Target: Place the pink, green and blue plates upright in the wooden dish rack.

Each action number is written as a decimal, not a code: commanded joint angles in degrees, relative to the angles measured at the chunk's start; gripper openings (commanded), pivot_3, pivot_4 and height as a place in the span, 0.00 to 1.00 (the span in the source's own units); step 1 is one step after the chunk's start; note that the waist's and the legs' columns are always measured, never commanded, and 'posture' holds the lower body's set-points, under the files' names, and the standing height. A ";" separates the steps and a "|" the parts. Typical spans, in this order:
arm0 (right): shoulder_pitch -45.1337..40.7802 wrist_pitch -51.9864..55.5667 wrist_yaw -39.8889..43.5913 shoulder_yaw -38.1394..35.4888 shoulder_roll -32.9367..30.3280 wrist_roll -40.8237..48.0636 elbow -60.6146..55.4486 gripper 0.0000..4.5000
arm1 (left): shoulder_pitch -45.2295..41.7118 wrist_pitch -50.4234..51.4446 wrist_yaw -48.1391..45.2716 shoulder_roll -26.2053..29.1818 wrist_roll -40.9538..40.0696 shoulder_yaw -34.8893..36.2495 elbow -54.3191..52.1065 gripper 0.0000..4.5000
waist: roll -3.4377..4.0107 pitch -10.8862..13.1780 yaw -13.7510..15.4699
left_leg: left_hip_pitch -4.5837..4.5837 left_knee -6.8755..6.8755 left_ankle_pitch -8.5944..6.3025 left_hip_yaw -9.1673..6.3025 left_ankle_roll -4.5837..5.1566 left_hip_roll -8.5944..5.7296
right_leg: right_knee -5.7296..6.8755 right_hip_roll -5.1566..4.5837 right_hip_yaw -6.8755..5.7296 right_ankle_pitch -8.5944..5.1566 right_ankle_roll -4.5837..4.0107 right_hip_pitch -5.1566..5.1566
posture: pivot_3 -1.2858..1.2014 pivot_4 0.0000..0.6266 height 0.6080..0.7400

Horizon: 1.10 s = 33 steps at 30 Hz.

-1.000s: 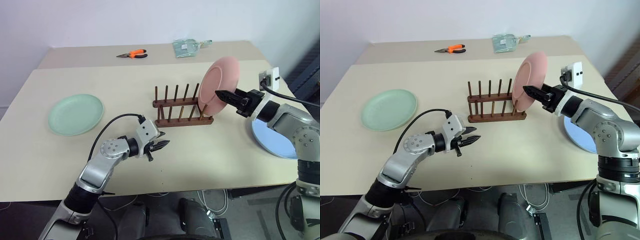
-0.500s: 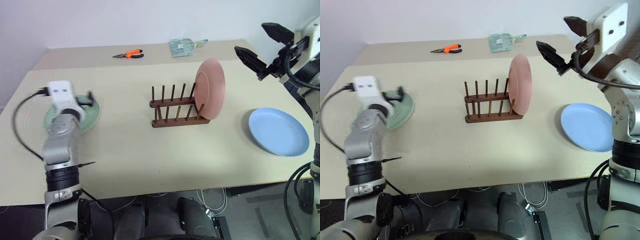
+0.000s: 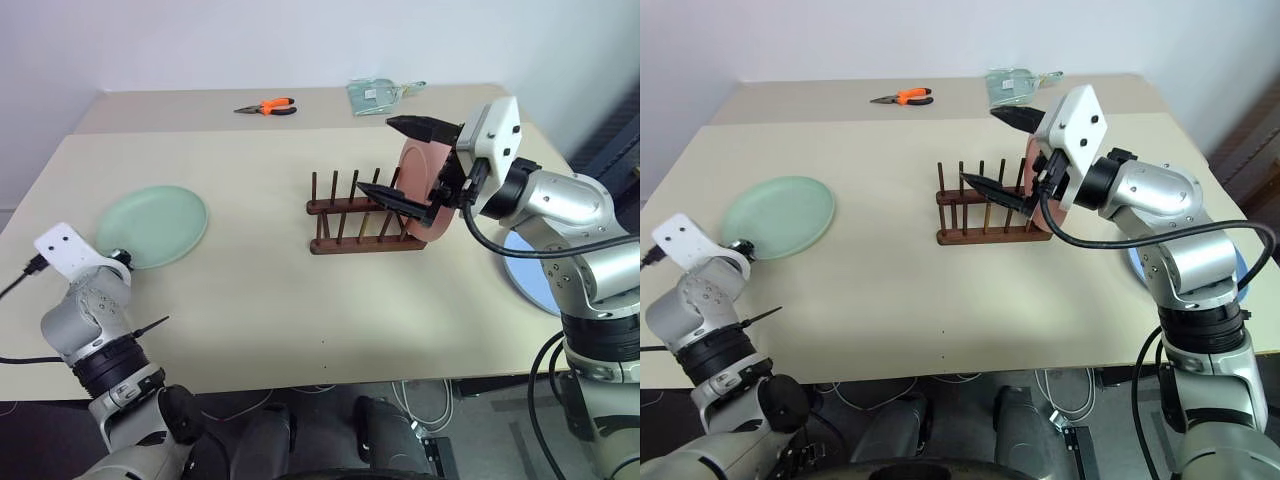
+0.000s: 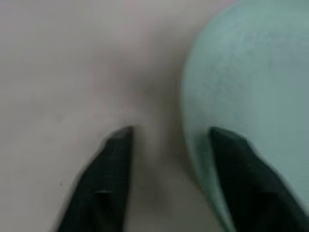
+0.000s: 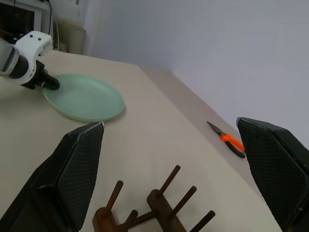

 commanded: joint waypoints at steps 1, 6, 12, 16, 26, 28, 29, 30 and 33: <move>0.64 0.70 0.77 -0.29 -0.01 0.17 -2.79 1.00 | -1.26 -0.51 -0.33 -1.11 -3.90 1.52 -2.16 0.13 | -0.01 0.00 0.01 | 0.00 0.00 0.00 0.00 0.00 0.00 | -0.01 0.00 0.00 0.00 0.01 0.02 | 0.52 0.24 1.00; 1.44 1.20 1.40 2.56 -0.17 -2.50 -4.53 1.00 | -3.24 -10.89 -6.87 -1.15 -6.73 -5.55 -6.64 0.00 | -0.06 0.02 0.10 | -0.01 0.01 0.00 0.00 -0.02 0.00 | -0.03 0.00 -0.01 0.00 0.00 0.03 | 0.52 0.24 1.00; -2.40 -12.31 0.26 15.09 0.73 -22.77 -1.13 1.00 | -11.18 -13.54 -12.54 -2.19 -9.68 -19.51 -14.20 0.00 | -0.27 0.11 -0.05 | -0.06 0.03 0.03 0.03 -0.08 -0.01 | -0.09 0.00 -0.03 0.00 0.01 0.02 | 0.52 0.24 1.00; -6.48 -18.89 -2.96 19.12 3.67 -32.71 5.49 1.00 | -13.86 -10.01 -12.37 -2.63 -9.42 -27.13 -16.84 0.00 | -0.23 0.09 -0.56 | 0.01 -0.02 0.03 0.08 -0.08 -0.01 | -0.09 0.00 0.03 0.00 0.00 0.02 | 0.52 0.24 1.00; -8.53 -27.47 -6.39 20.07 5.46 -44.90 15.02 0.61 | -15.91 -3.60 -8.87 -7.40 -15.99 -27.25 -20.30 0.00 | -0.23 0.11 -1.34 | -0.05 -0.07 0.06 0.06 -0.09 0.01 | -0.09 0.02 0.04 0.01 -0.02 -0.06 | 0.52 0.24 1.00; -8.20 -27.81 -6.22 19.75 5.71 -45.22 15.16 0.37 | -15.72 -2.82 -8.85 -7.58 -17.16 -27.12 -20.72 0.00 | -0.23 0.11 -1.33 | -0.05 -0.07 0.06 0.05 -0.09 0.01 | -0.09 0.02 0.04 0.01 -0.02 -0.05 | 0.52 0.24 1.00; -8.03 -28.01 -6.31 19.71 5.71 -45.69 15.18 0.26 | -15.38 -2.38 -8.83 -7.52 -17.35 -27.42 -20.90 0.00 | -0.23 0.11 -1.33 | -0.04 -0.07 0.06 0.05 -0.09 0.00 | -0.08 0.02 0.04 0.01 -0.02 -0.04 | 0.52 0.24 1.00; -7.89 -28.18 -6.35 19.66 5.73 -46.05 15.18 0.15 | -15.14 -2.06 -8.76 -7.46 -17.52 -27.65 -21.04 0.00 | -0.23 0.11 -1.33 | -0.04 -0.06 0.06 0.05 -0.09 0.00 | -0.08 0.02 0.04 0.01 -0.02 -0.04 | 0.52 0.24 1.00; -7.72 -28.49 -7.15 19.04 6.27 -47.09 14.83 0.00 | -15.16 -3.10 -8.53 -8.18 -20.07 -25.07 -20.72 0.16 | -0.24 0.12 -1.33 | -0.03 -0.06 0.06 0.06 -0.09 0.00 | -0.08 0.02 0.05 0.01 -0.02 -0.03 | 0.52 0.24 1.00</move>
